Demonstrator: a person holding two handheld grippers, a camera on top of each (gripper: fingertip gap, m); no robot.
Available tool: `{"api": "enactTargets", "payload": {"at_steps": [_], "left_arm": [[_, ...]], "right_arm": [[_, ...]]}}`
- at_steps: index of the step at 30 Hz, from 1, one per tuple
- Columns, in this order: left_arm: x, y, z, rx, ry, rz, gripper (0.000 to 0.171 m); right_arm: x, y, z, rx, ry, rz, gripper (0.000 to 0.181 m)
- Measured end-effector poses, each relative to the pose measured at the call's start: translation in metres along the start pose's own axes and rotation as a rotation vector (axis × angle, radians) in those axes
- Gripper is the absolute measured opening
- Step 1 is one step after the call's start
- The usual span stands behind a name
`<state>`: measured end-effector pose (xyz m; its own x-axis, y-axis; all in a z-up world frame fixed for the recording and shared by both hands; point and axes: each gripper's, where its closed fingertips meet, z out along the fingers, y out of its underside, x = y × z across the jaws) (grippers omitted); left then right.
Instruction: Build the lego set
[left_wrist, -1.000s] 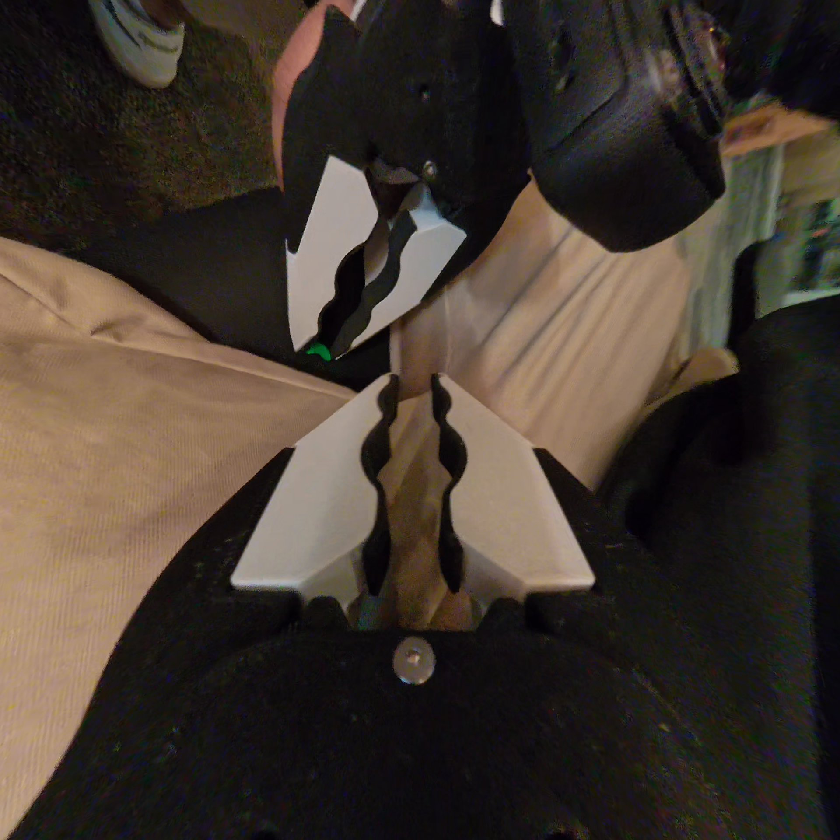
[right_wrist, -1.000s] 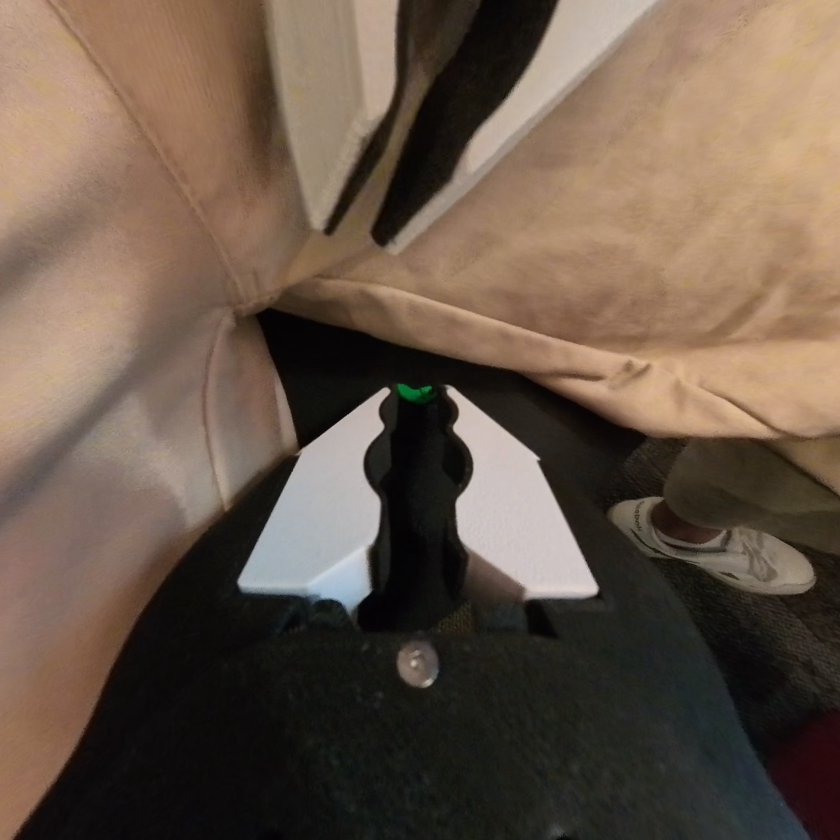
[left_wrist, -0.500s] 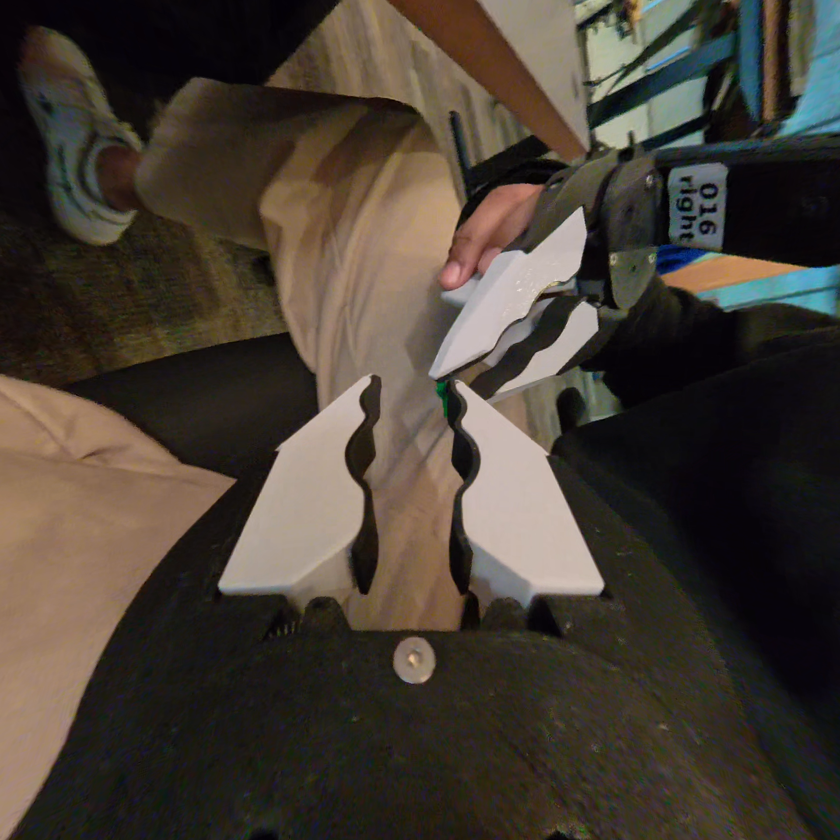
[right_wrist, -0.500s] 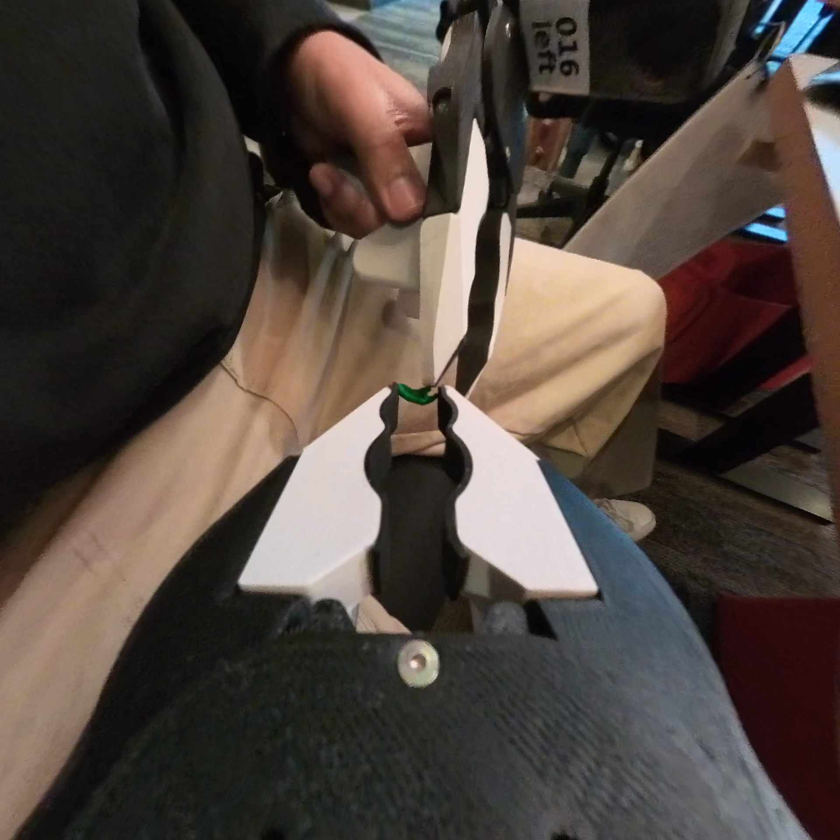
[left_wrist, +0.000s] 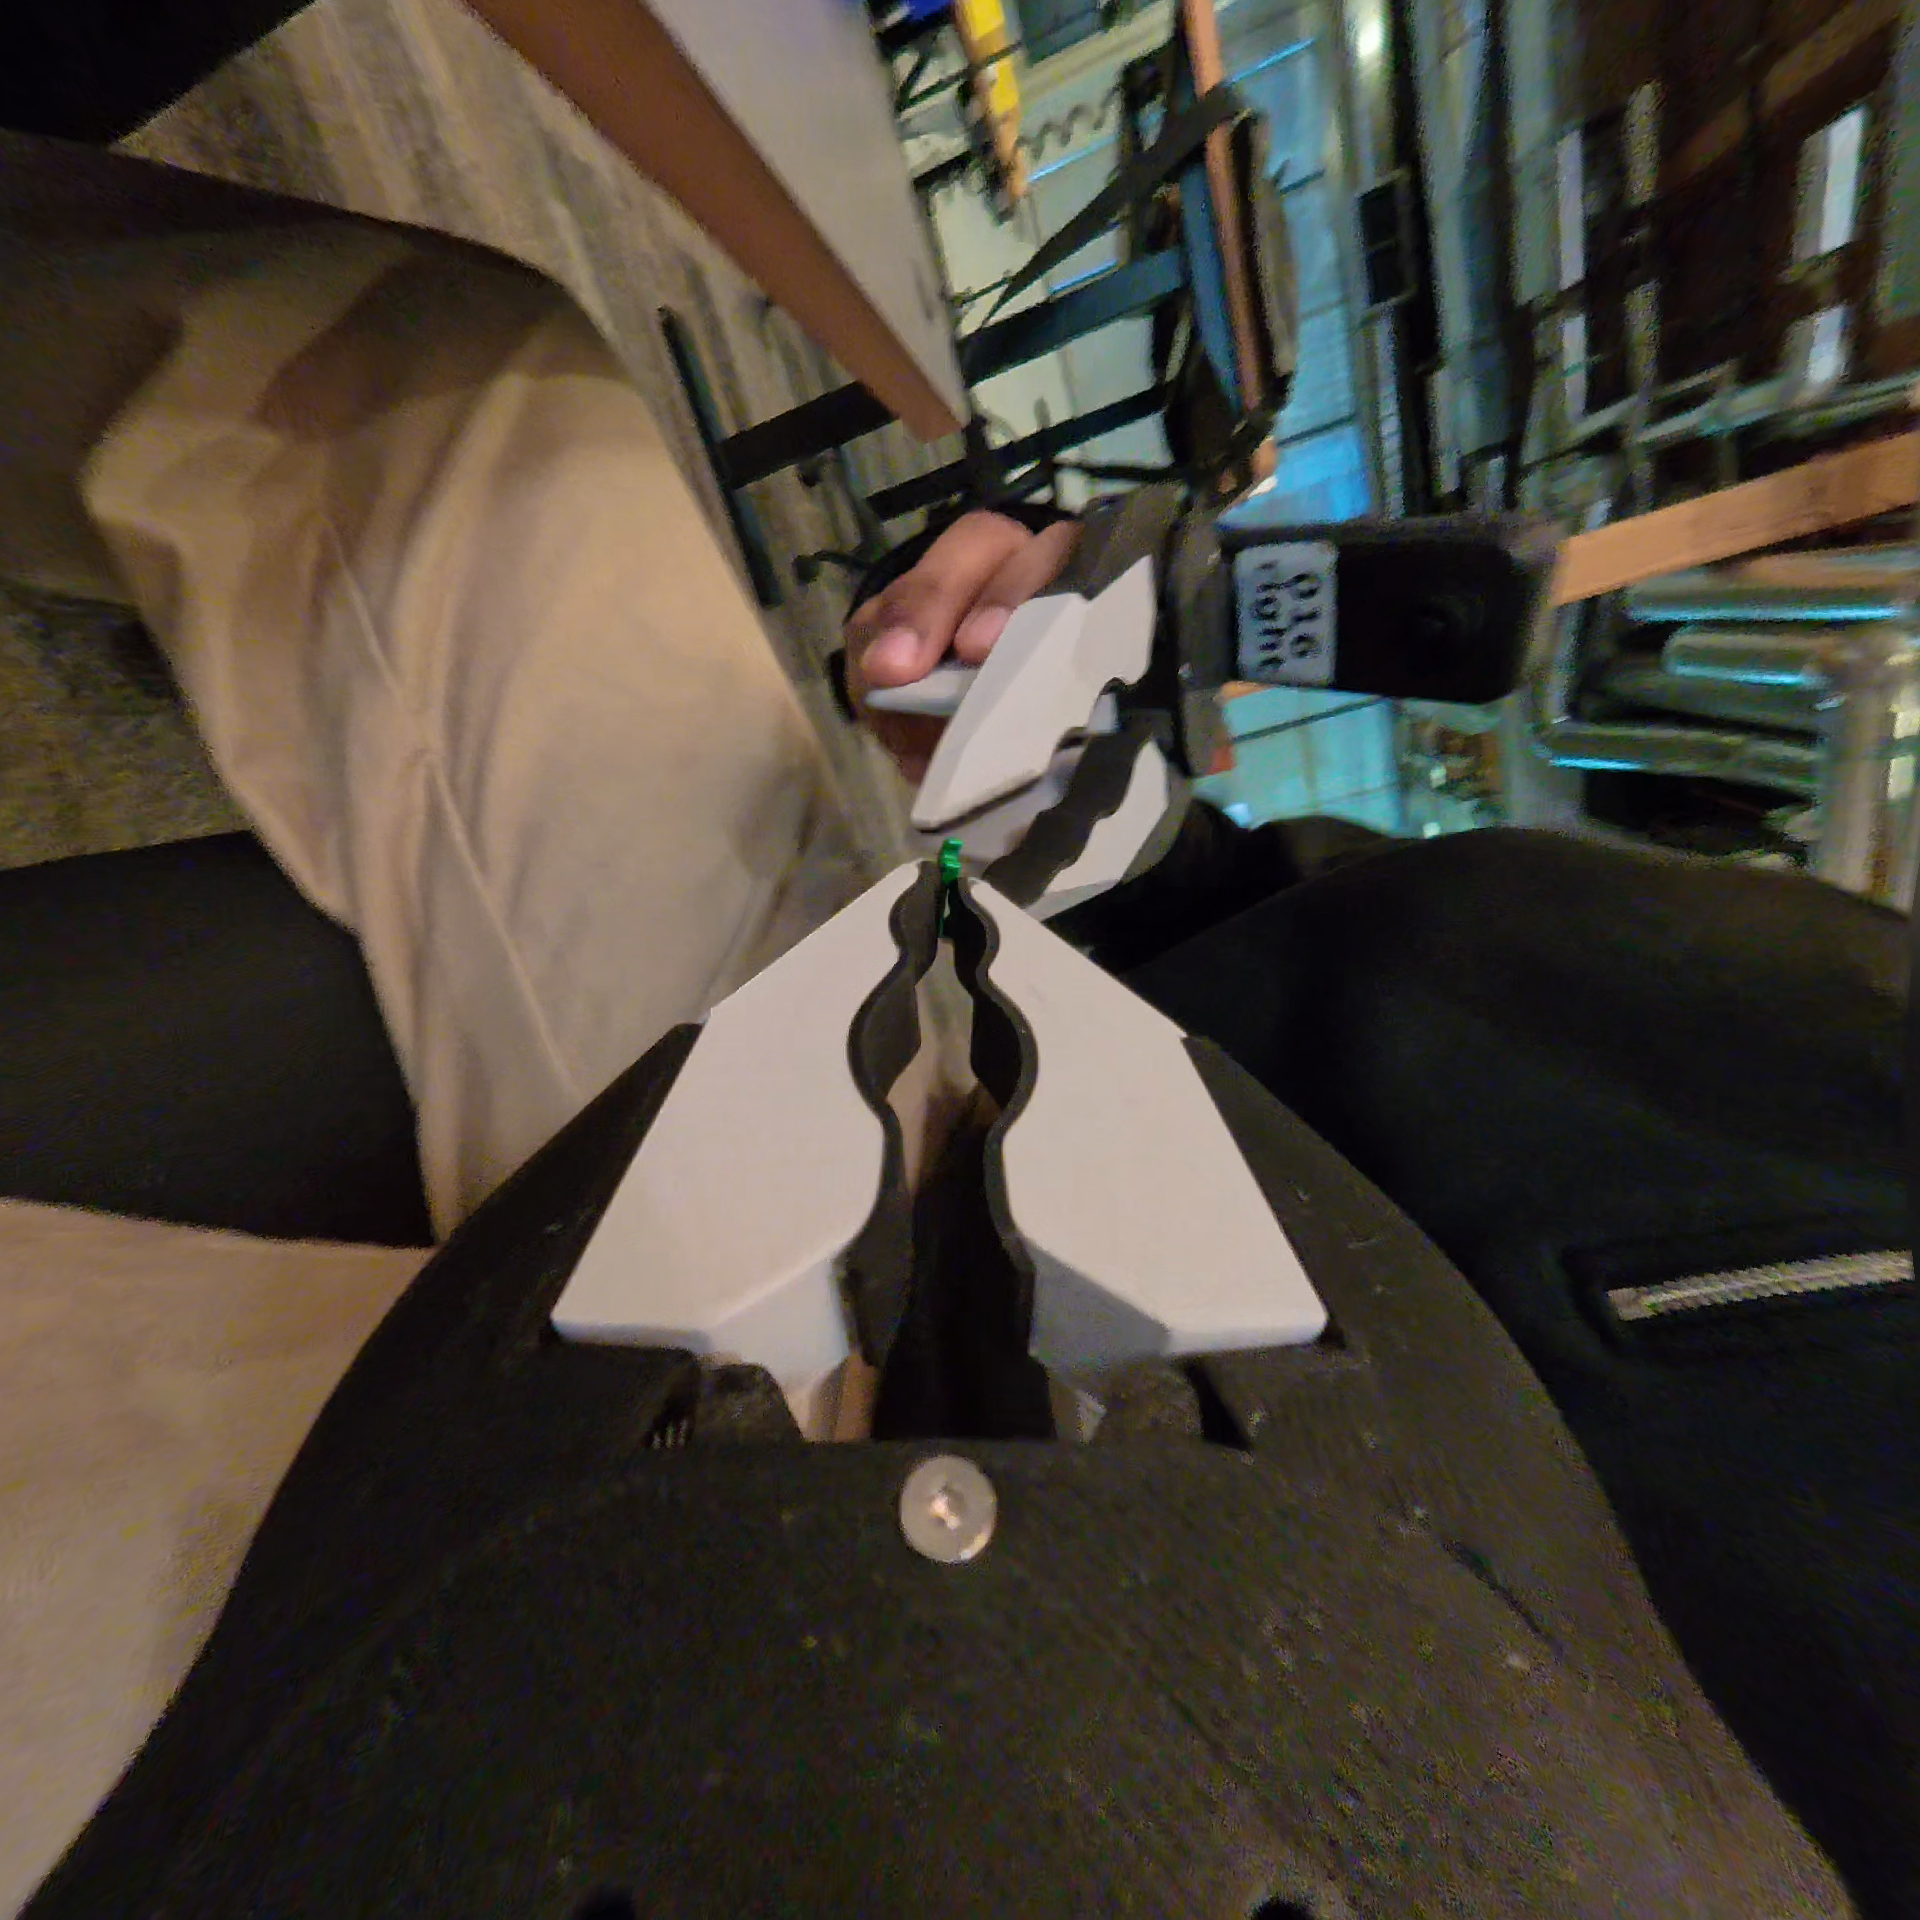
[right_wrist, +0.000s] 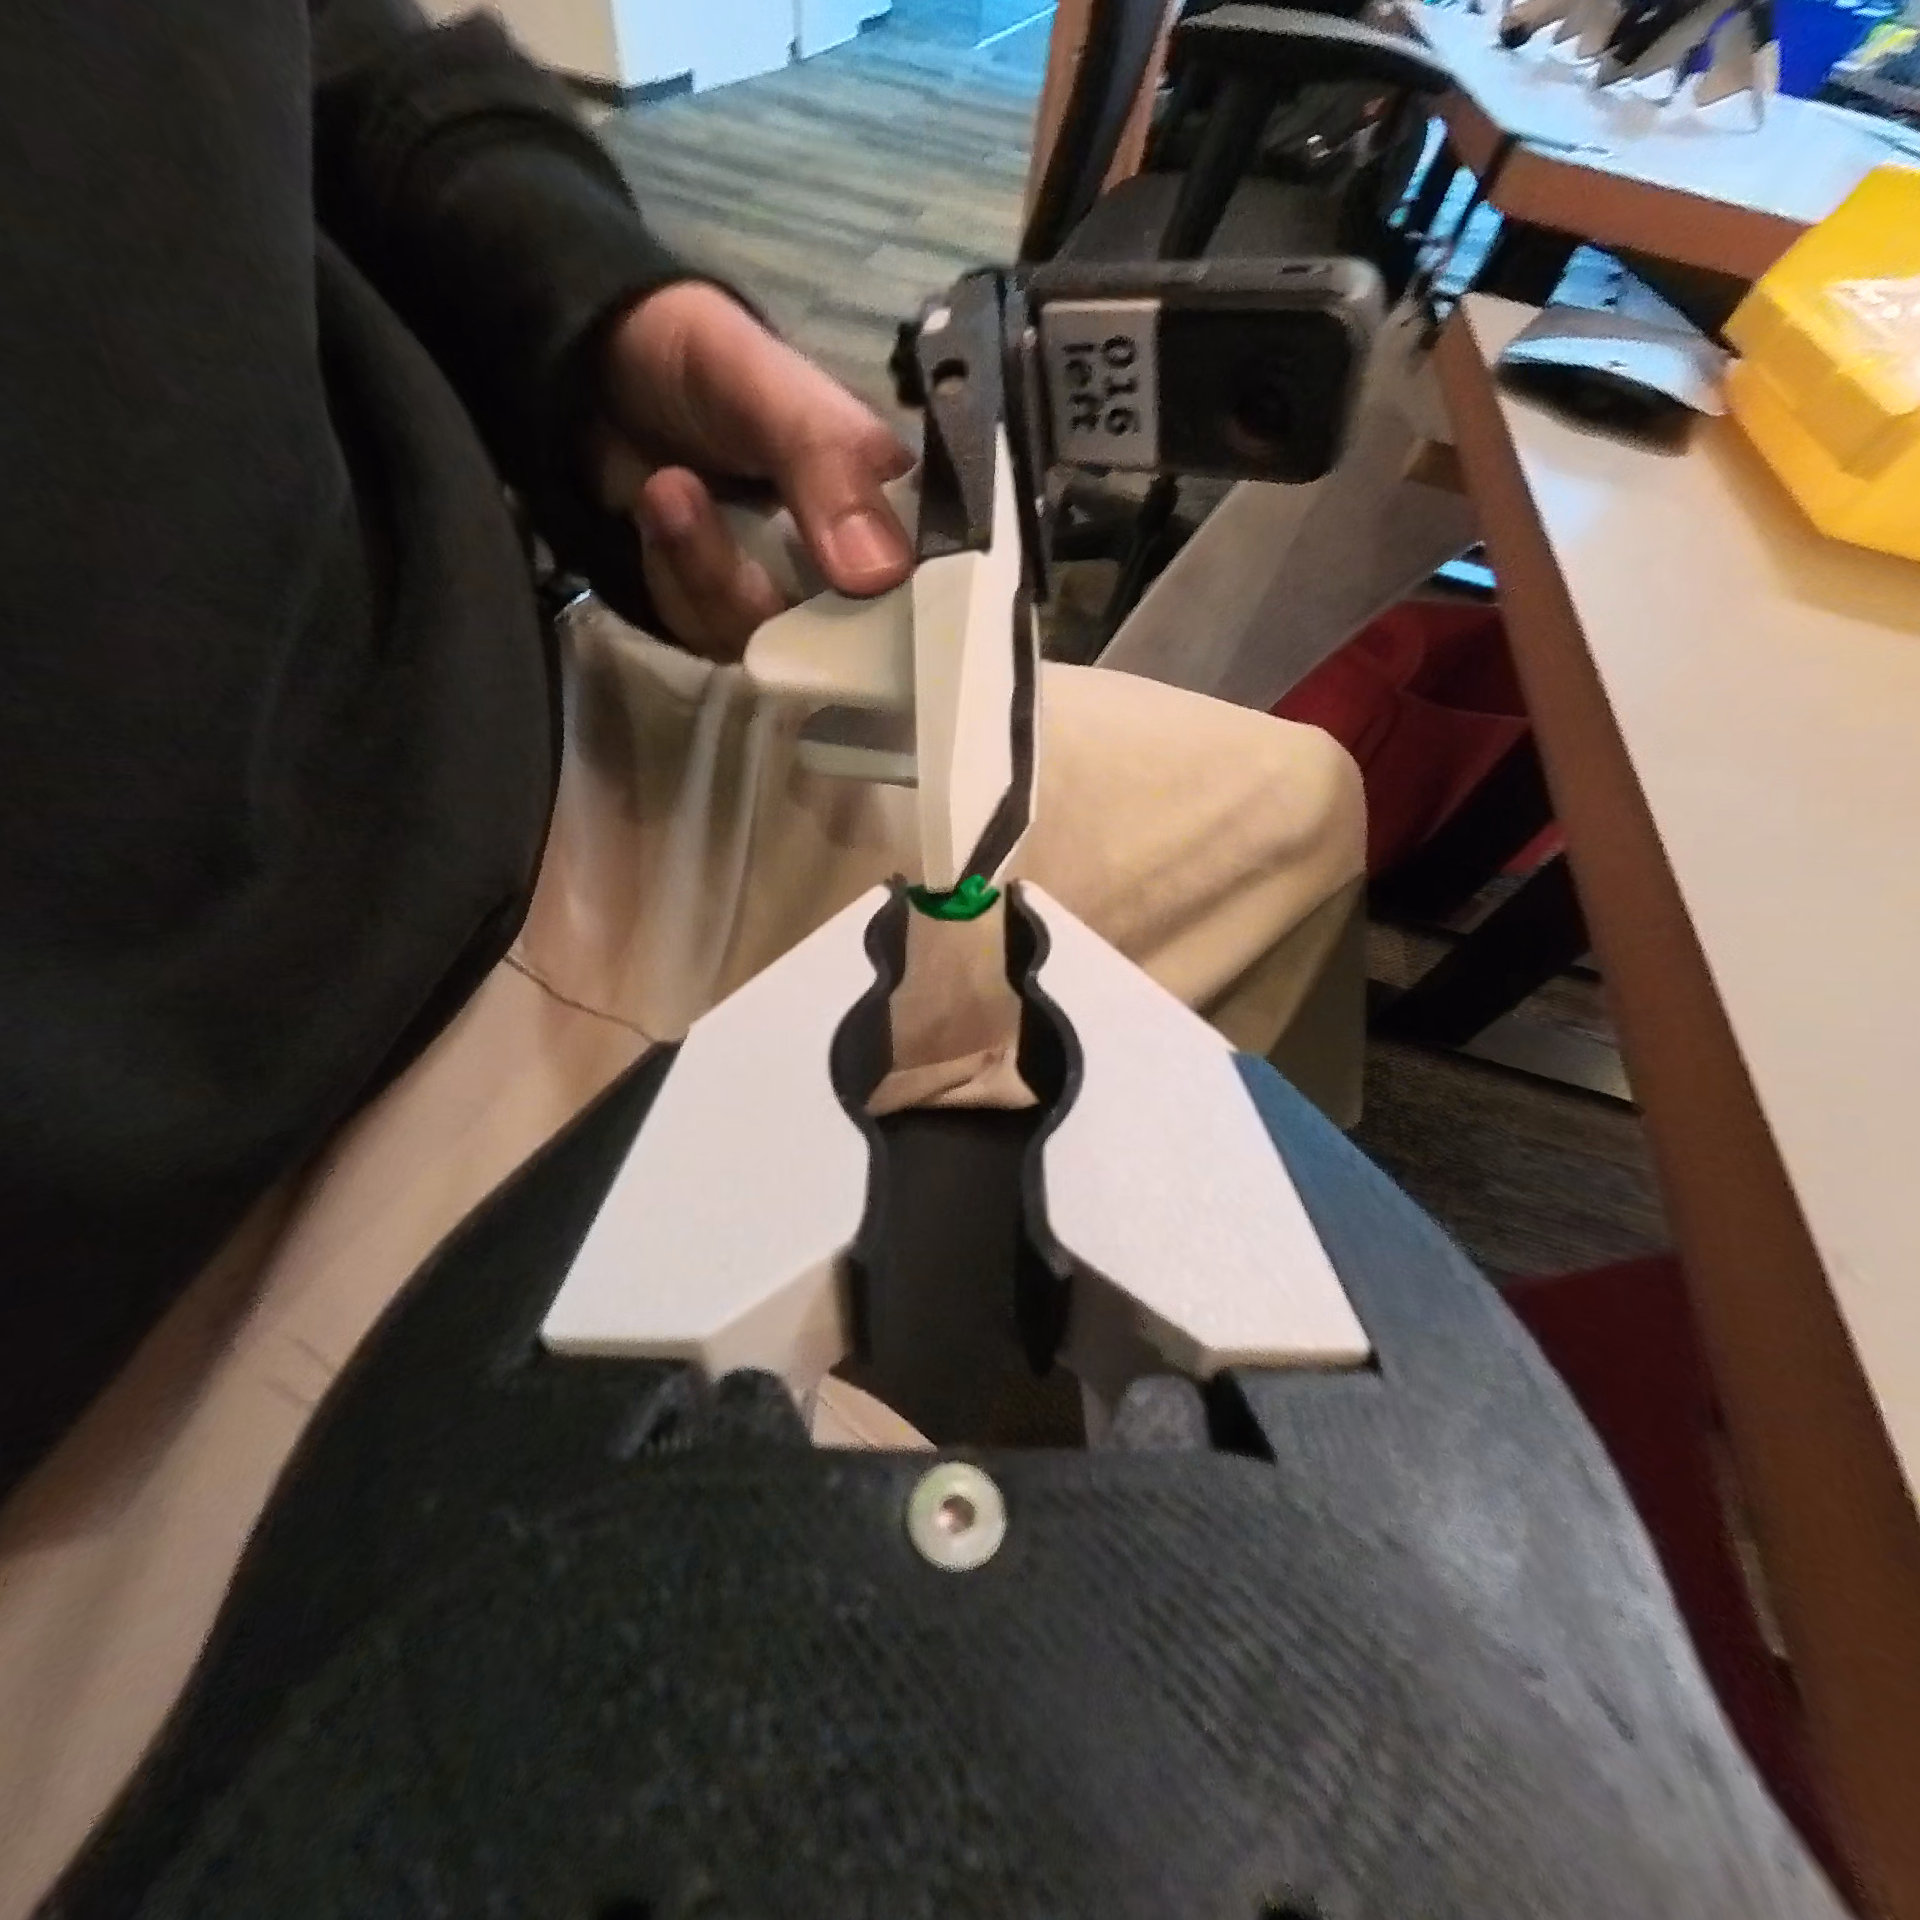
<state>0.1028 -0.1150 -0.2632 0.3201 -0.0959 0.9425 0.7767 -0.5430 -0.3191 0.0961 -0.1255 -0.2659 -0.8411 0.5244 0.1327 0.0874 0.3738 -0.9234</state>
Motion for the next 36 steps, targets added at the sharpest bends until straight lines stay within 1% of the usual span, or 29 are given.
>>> {"api": "enactTargets", "payload": {"at_steps": [3, 4, 7, 10, 14, 17, 19, 22, 24, 25, 32, 36], "left_arm": [[0.018, -0.017, -0.006, 0.12, 0.133, -0.016, 0.0], [0.023, -0.023, -0.009, 0.164, 0.171, -0.018, 0.0], [0.033, -0.034, -0.015, 0.26, 0.245, -0.006, 0.0], [0.044, -0.042, -0.02, 0.336, 0.306, 0.01, 0.0], [0.053, -0.042, -0.019, 0.348, 0.31, 0.068, 0.0], [0.056, -0.04, -0.014, 0.339, 0.294, 0.104, 0.0], [0.057, -0.037, -0.009, 0.331, 0.283, 0.129, 0.0], [0.061, -0.034, -0.002, 0.321, 0.281, 0.147, 0.0], [0.061, -0.033, 0.001, 0.319, 0.268, 0.156, 0.0], [0.06, -0.034, 0.002, 0.323, 0.259, 0.163, 0.0], [0.057, -0.034, 0.006, 0.314, 0.177, 0.259, 0.0], [0.051, -0.033, 0.007, 0.283, 0.091, 0.347, 0.007]], "right_arm": [[0.012, -0.011, -0.007, 0.077, 0.097, 0.131, 0.027], [0.017, -0.016, -0.01, 0.123, 0.125, 0.201, 0.028], [0.025, -0.037, -0.016, 0.323, 0.175, 0.438, 0.028], [0.028, -0.043, -0.015, 0.454, 0.216, 0.601, 0.027], [0.029, -0.046, -0.021, 0.588, 0.258, 0.716, 0.02], [0.029, -0.047, -0.028, 0.663, 0.216, 0.783, 0.017], [0.026, -0.049, -0.03, 0.671, 0.166, 0.796, 0.016], [0.023, -0.05, -0.03, 0.655, 0.154, 0.781, 0.014], [0.022, -0.051, -0.031, 0.652, 0.156, 0.769, 0.008], [0.021, -0.051, -0.032, 0.651, 0.157, 0.76, 0.0], [0.021, -0.048, -0.036, 0.582, 0.177, 0.712, 0.0], [0.023, -0.042, -0.034, 0.518, 0.188, 0.702, 0.0]]}}
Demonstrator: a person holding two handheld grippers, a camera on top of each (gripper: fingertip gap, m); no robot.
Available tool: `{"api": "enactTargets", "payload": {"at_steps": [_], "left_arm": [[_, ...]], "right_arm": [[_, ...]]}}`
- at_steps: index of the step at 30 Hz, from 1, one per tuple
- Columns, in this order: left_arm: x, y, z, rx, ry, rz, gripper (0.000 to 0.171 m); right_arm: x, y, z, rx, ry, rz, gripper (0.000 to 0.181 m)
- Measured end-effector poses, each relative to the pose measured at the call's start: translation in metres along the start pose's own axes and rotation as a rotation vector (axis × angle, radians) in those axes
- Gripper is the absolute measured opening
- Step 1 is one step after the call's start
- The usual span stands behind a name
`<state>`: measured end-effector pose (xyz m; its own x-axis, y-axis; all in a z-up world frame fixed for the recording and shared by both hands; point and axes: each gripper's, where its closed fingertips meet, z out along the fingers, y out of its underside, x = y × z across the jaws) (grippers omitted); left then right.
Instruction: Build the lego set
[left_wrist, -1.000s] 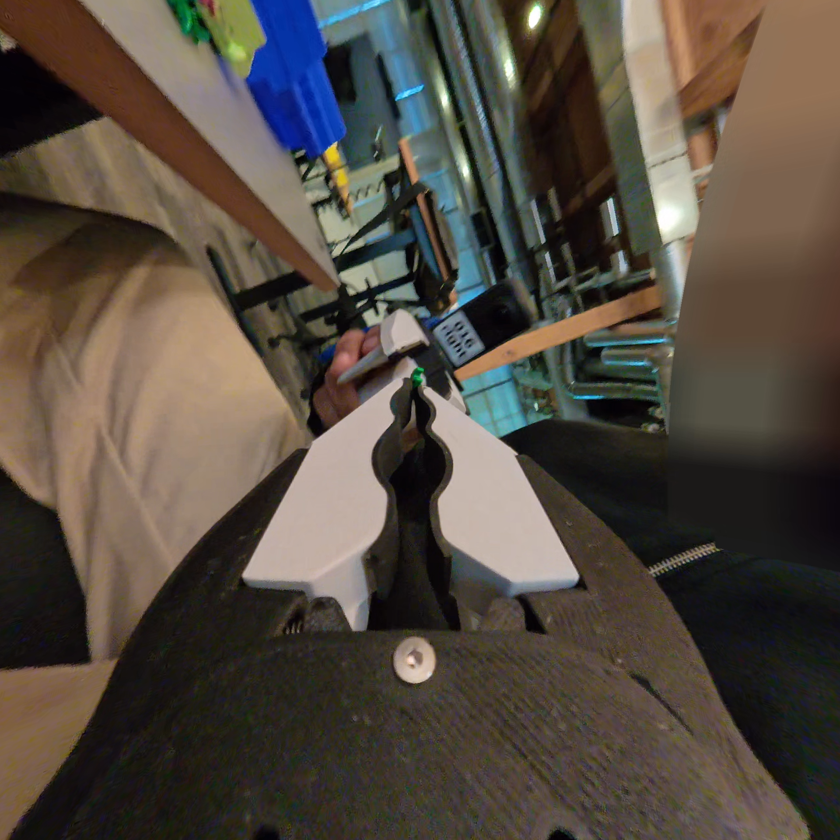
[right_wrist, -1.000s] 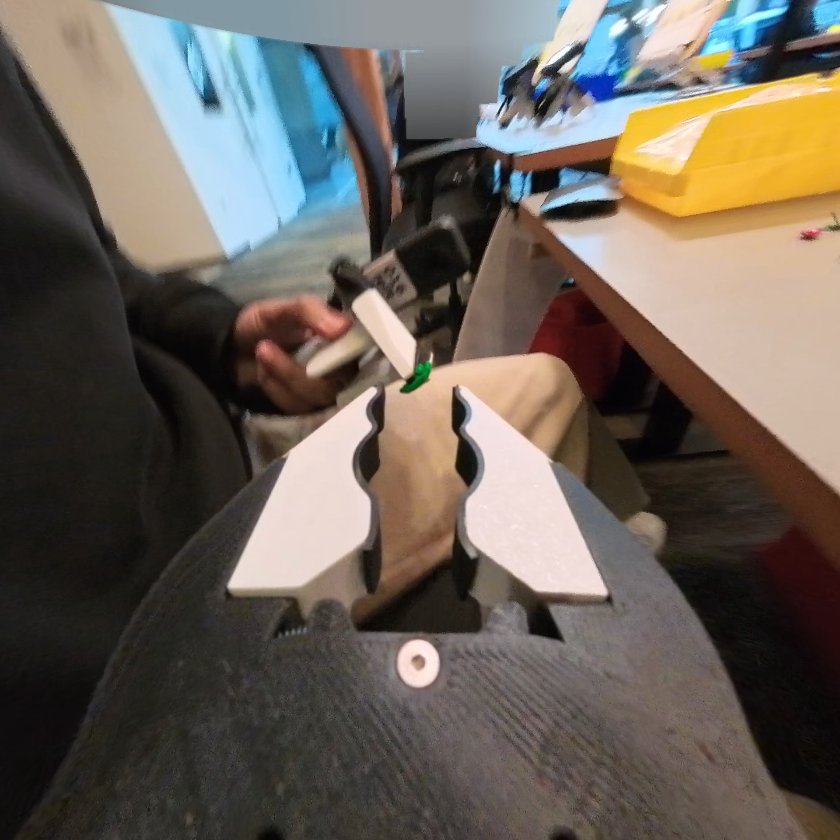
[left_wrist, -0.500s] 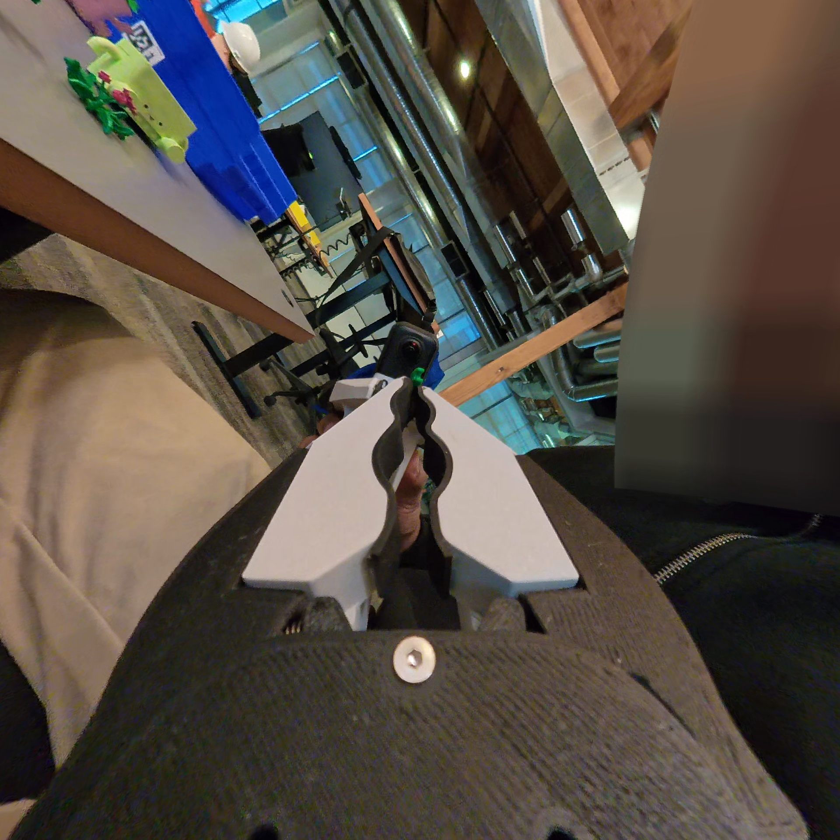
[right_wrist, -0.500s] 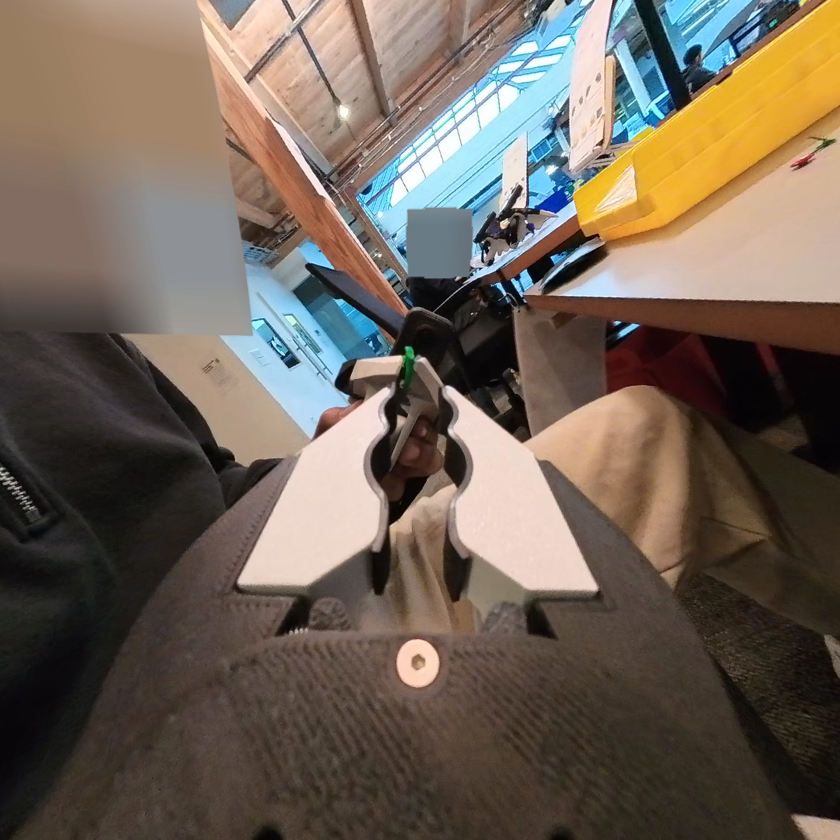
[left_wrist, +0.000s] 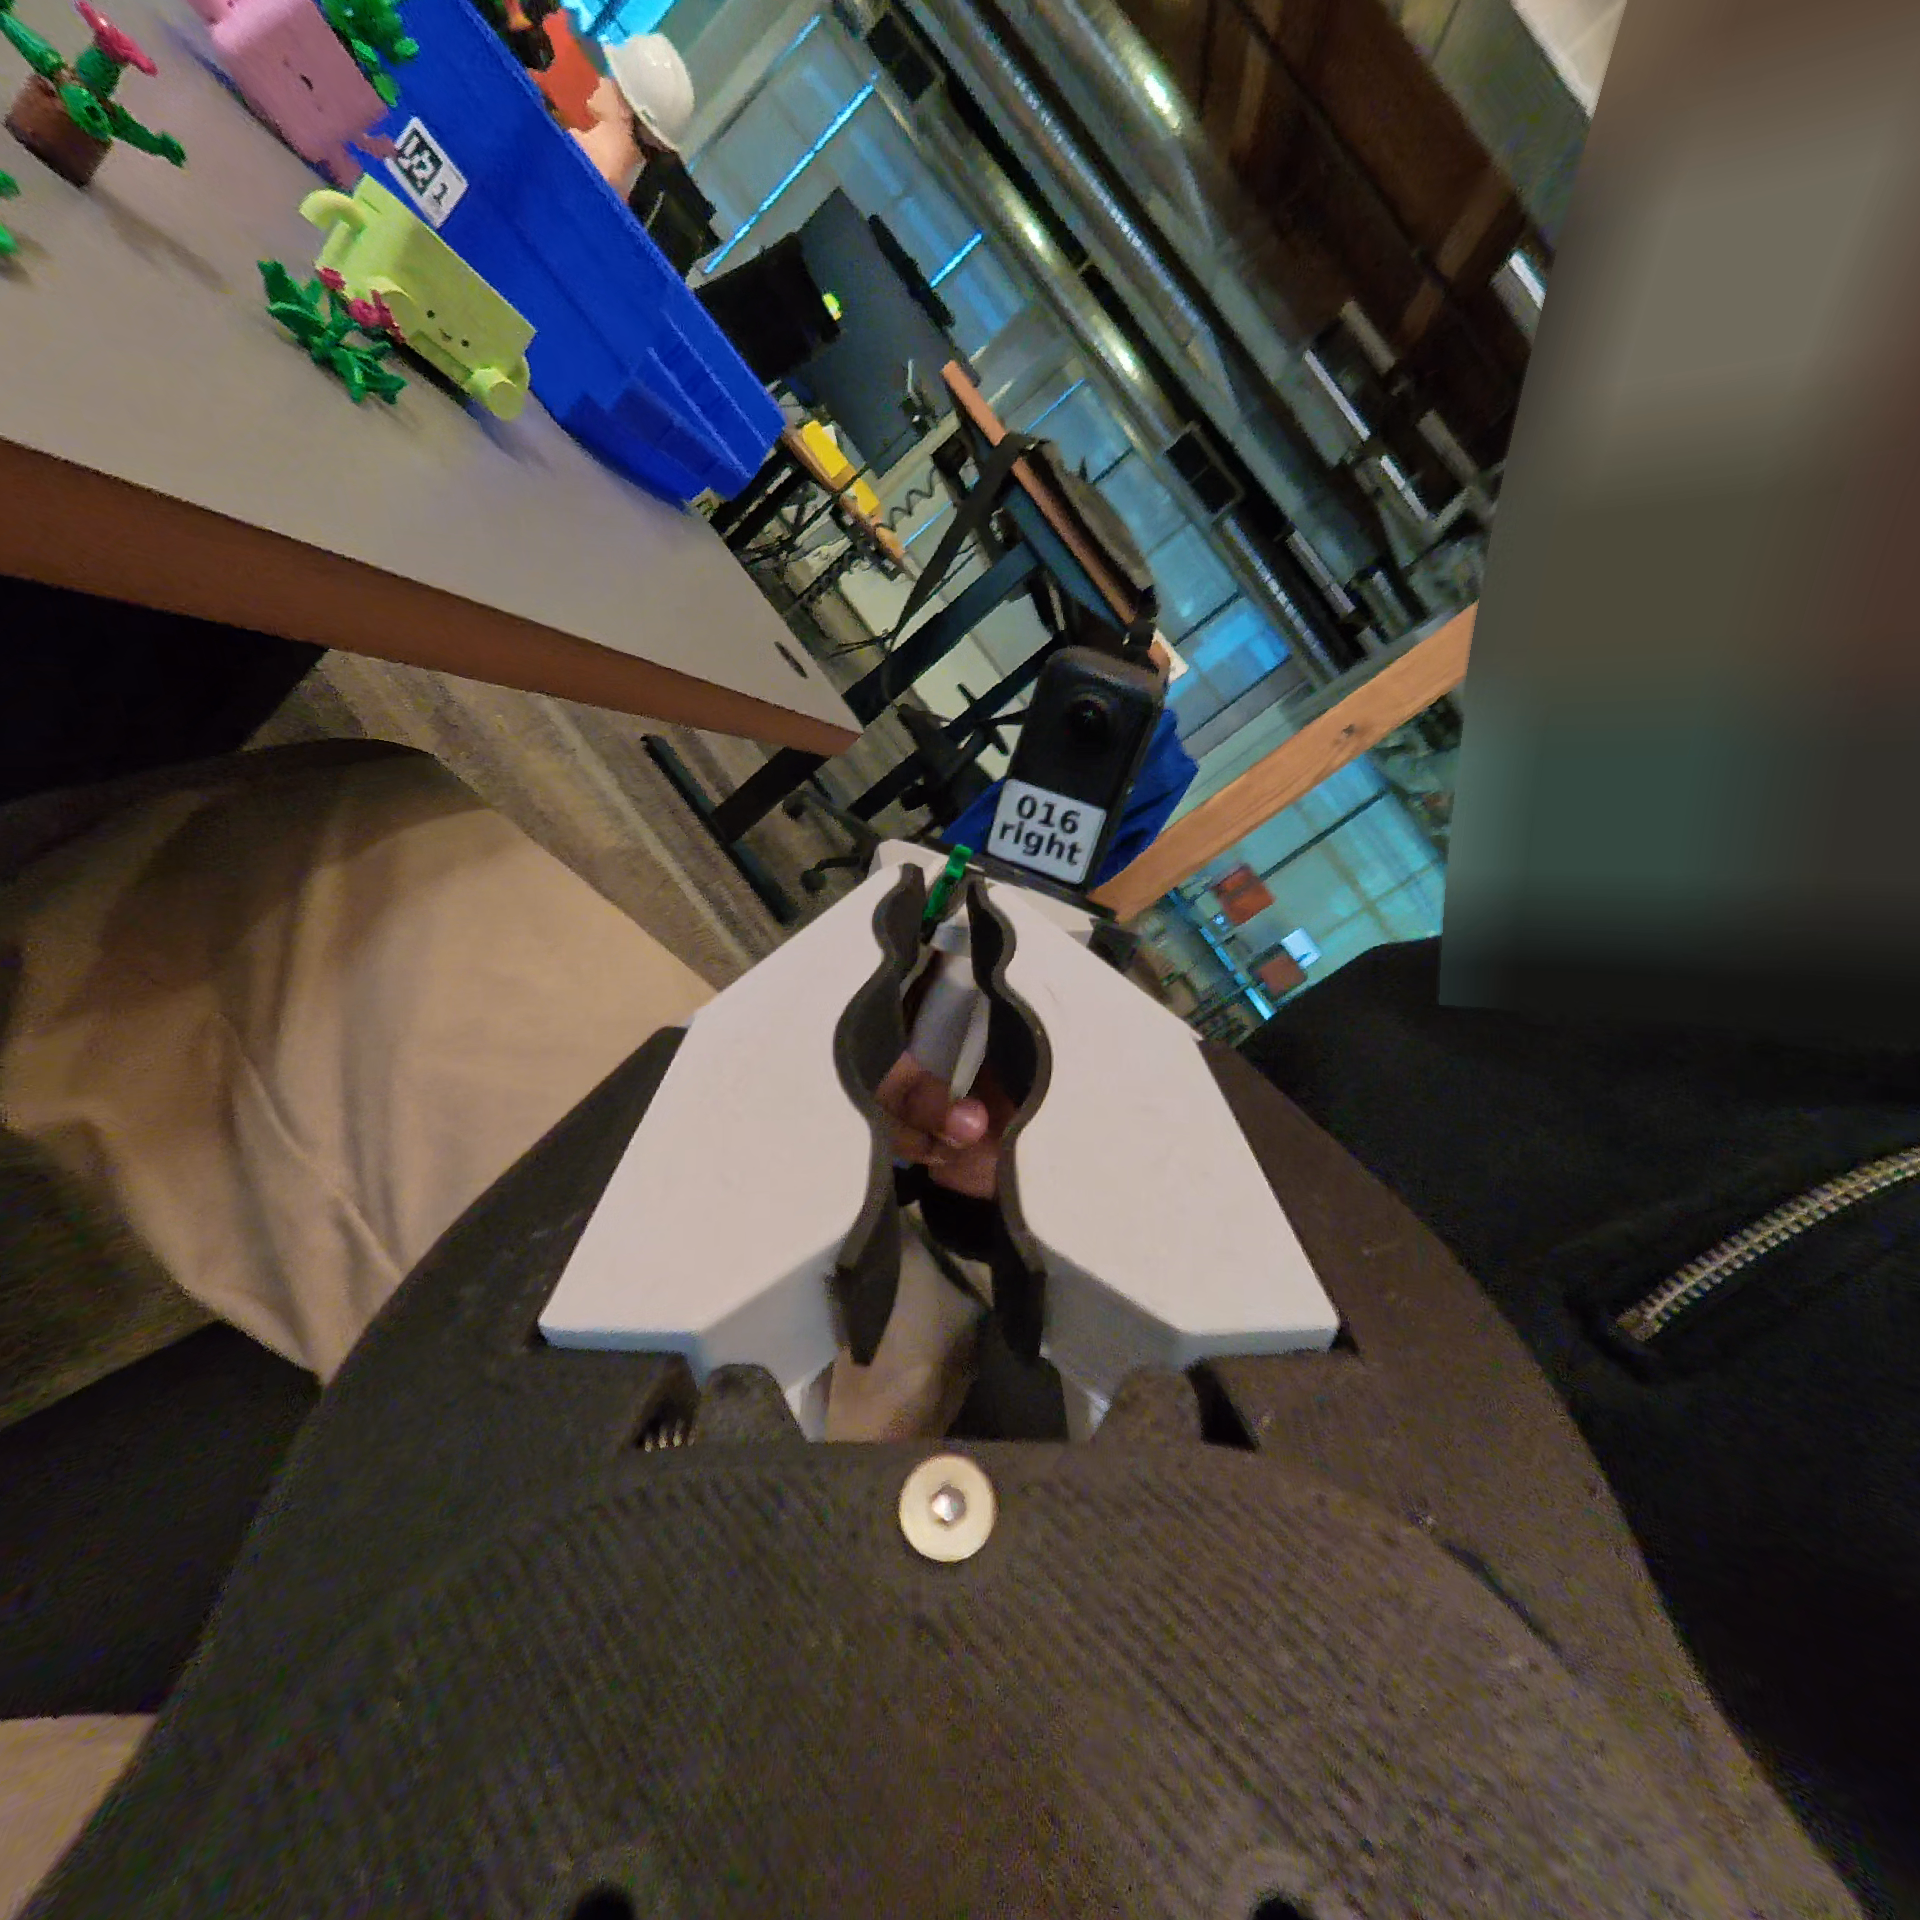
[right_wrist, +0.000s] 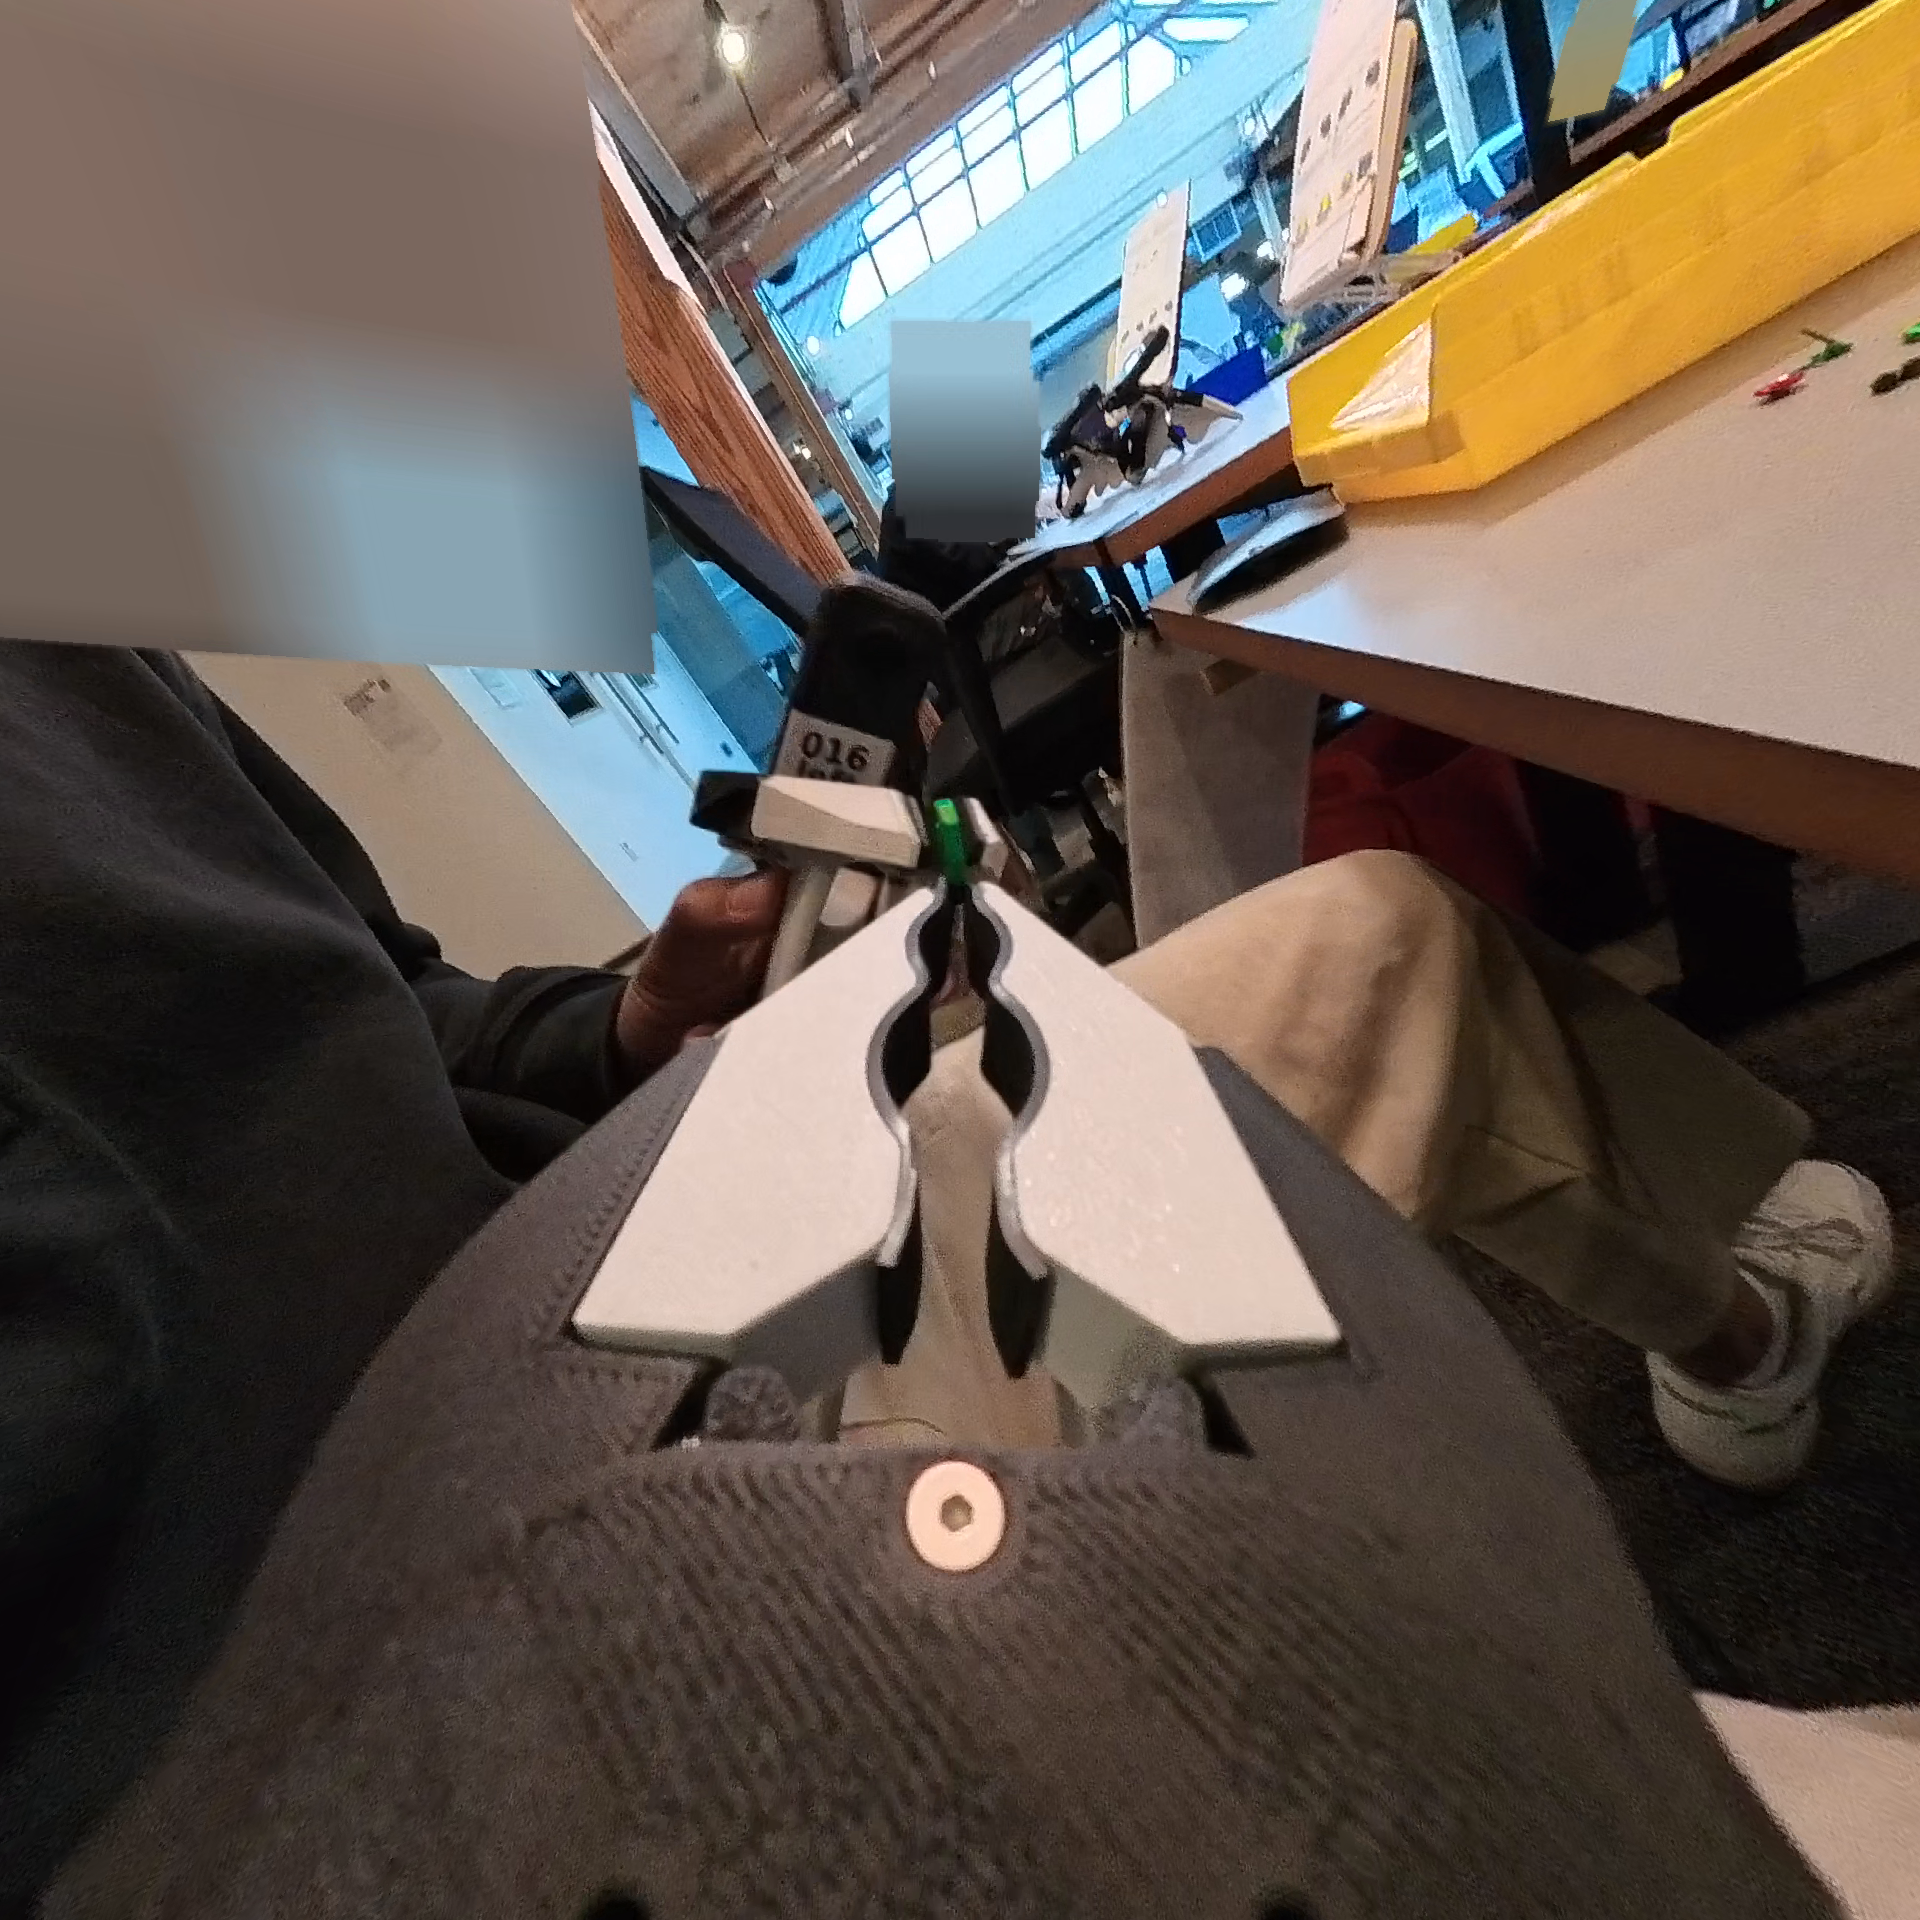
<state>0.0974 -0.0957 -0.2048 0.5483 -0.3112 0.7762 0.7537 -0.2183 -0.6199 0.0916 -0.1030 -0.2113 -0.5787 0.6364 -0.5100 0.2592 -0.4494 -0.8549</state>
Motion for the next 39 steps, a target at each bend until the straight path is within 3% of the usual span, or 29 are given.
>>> {"api": "enactTargets", "payload": {"at_steps": [8, 16, 34, 39], "left_arm": [[-0.008, -0.002, -0.002, -0.017, -0.039, 0.025, 0.001], [-0.011, -0.004, 0.002, 0.007, 0.003, -0.062, 0.0], [-0.034, -0.005, 0.017, -0.047, 0.009, -0.08, 0.001], [-0.063, -0.025, 0.026, -0.083, -0.055, -0.029, 0.031]], "right_arm": [[0.007, 0.007, 0.001, -0.07, 0.029, -0.025, 0.0], [0.008, -0.01, -0.005, 0.062, -0.003, 0.016, 0.007], [0.036, -0.006, -0.008, 0.102, -0.06, 0.214, 0.0], [0.071, -0.033, -0.014, 0.154, 0.077, 0.137, 0.0]]}}
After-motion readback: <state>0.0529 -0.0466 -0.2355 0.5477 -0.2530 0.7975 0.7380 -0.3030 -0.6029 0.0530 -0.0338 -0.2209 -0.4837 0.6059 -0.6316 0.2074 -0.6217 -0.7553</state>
